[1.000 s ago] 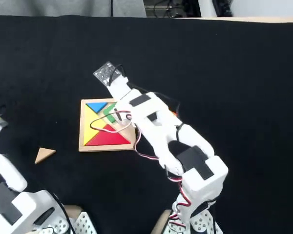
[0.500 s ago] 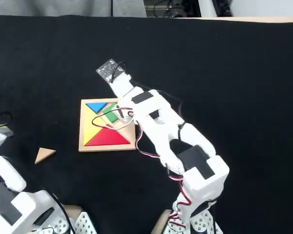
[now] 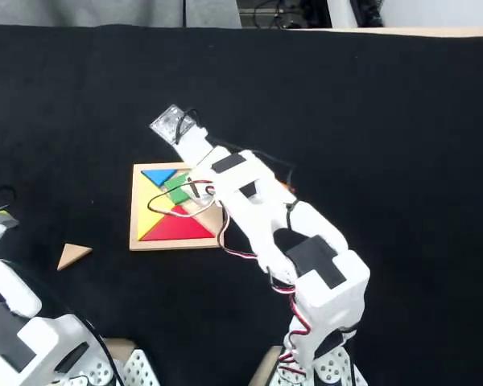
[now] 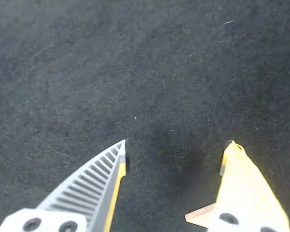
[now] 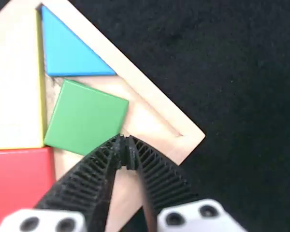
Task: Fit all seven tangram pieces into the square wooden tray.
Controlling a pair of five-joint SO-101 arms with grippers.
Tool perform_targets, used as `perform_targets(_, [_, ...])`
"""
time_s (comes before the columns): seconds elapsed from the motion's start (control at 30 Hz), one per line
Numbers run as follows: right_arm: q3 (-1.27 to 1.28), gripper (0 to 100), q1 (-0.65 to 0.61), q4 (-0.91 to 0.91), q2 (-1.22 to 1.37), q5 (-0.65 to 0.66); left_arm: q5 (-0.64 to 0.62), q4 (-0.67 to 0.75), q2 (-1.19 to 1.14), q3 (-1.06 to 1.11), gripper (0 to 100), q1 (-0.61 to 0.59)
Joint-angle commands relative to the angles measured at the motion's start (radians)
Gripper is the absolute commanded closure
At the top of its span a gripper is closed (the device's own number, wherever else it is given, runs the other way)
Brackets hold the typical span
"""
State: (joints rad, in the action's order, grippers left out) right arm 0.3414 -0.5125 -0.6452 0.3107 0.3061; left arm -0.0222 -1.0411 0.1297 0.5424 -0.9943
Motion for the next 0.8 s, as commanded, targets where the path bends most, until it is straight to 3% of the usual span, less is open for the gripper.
perform_targets(0.0, [-0.058,98.8,-0.037,-0.009,-0.013,0.021,0.008,0.015,0.04,-0.004,69,-0.005])
perform_targets(0.53, [-0.166,98.8,-0.078,-0.012,0.039,0.023,0.008,0.064,-0.104,0.024,69,0.073])
perform_targets(0.77, [-0.114,98.8,-0.012,-0.138,-0.15,0.015,0.005,0.086,-0.186,-0.022,69,0.051])
